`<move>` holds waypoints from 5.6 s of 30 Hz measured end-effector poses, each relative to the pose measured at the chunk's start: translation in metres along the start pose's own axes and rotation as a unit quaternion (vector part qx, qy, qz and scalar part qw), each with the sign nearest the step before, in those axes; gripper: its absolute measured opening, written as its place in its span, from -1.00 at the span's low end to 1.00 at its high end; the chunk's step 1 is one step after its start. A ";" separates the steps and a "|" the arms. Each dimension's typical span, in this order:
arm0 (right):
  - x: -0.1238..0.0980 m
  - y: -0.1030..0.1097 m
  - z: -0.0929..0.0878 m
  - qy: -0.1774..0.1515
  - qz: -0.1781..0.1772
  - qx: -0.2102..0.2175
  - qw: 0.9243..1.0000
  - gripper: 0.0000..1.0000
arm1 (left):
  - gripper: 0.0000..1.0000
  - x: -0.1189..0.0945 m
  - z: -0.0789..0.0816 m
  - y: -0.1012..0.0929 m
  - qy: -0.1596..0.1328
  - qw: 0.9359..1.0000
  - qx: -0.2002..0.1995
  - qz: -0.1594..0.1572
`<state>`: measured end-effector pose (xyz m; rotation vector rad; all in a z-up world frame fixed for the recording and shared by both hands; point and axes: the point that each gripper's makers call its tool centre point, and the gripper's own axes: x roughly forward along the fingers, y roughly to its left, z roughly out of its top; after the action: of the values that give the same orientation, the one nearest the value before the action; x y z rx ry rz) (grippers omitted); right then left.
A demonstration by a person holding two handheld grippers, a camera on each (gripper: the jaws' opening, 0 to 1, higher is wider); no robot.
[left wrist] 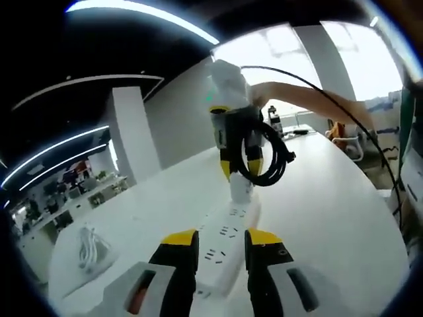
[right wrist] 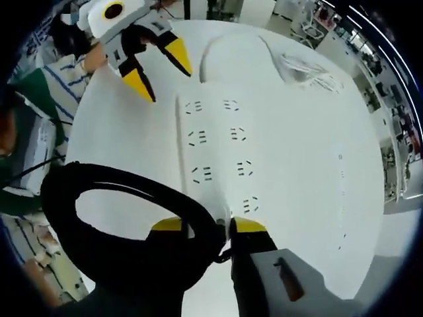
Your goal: Straighten the power strip on the desk, plug the charger into it
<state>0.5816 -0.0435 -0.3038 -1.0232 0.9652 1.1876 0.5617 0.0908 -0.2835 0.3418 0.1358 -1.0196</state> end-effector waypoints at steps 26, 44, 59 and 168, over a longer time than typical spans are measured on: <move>0.001 -0.001 0.003 -0.029 -0.010 -0.021 0.999 -0.55 | -0.46 0.002 0.001 -0.006 0.002 1.000 0.001 -0.009; 0.005 0.002 -0.002 -0.035 -0.024 -0.041 0.998 -0.55 | -0.46 0.003 -0.001 -0.008 0.004 1.000 -0.004 -0.012; 0.005 -0.003 -0.001 0.018 -0.040 -0.056 0.997 -0.55 | -0.46 0.003 0.001 -0.010 0.002 1.000 -0.004 -0.015; 0.011 -0.014 0.009 -0.110 -0.087 -0.081 0.987 -0.43 | -0.46 -0.004 -0.019 0.012 0.040 0.997 -0.063 0.017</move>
<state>0.5972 -0.0328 -0.3104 -1.0562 0.6009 1.2184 0.5707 0.1056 -0.2975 0.2690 0.2653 -0.9595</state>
